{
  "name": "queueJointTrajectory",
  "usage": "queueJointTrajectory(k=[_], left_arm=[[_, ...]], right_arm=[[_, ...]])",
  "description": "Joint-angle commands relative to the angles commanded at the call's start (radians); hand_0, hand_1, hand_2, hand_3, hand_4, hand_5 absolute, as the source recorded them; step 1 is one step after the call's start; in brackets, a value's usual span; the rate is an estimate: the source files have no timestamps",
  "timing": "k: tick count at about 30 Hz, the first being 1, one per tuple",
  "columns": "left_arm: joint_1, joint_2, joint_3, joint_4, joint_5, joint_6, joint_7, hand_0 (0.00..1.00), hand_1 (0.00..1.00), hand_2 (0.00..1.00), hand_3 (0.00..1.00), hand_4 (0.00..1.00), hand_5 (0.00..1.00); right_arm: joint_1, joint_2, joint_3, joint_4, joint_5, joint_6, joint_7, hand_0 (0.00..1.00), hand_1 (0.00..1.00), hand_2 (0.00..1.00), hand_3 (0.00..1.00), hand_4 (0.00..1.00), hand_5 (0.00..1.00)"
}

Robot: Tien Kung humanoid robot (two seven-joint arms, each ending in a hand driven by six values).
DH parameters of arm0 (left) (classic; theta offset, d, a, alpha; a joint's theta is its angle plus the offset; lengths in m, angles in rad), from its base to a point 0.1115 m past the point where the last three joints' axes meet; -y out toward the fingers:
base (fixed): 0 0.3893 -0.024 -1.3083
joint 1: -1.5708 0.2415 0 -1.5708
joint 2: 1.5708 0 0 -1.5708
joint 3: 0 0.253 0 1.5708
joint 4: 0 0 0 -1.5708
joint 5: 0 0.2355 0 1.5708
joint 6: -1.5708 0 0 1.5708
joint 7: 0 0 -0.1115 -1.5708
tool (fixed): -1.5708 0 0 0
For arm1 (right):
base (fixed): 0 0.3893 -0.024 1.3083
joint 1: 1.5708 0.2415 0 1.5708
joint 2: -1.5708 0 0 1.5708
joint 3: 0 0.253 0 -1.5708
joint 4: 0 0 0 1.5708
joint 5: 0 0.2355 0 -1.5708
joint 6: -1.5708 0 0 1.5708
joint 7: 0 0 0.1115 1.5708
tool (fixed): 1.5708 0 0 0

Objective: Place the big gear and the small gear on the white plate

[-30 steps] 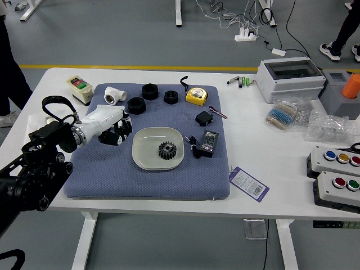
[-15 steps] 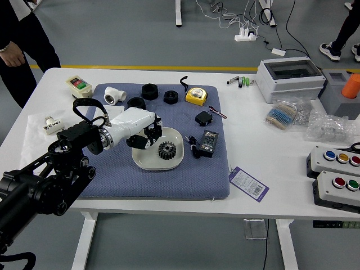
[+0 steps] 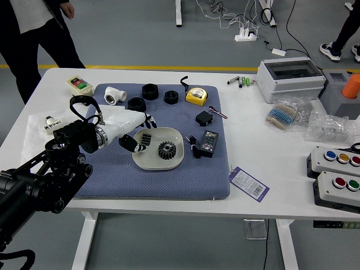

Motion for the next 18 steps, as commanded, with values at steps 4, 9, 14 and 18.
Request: queueJointTrajectory(k=[4,9,14,18], left_arm=[[0.005,0.002,-0.017,-0.014,0.000,0.000,0.004,0.680,0.774,0.828,0.794,0.998,0.093],[0.026,0.007,-0.079,-0.057,0.000,0.029,0.007,0.696,0.781,0.834,0.799,0.998,0.098],[0.072,0.012,-0.176,-0.099,0.000,0.066,-0.003,0.720,0.787,0.847,0.802,0.998,0.090],[0.130,0.008,-0.282,-0.122,0.000,0.080,-0.011,0.681,0.748,0.825,0.706,0.830,0.142]], right_arm=[[0.001,0.001,0.000,0.000,0.001,0.000,0.000,0.699,0.718,0.766,0.577,0.797,0.646],[0.001,0.001,-0.001,-0.001,0.001,0.000,0.000,0.700,0.716,0.765,0.577,0.797,0.645],[0.002,0.001,-0.004,-0.001,0.000,0.000,-0.001,0.699,0.716,0.765,0.577,0.797,0.645],[0.002,0.001,-0.005,-0.002,0.000,0.001,-0.001,0.698,0.716,0.765,0.577,0.797,0.645]])
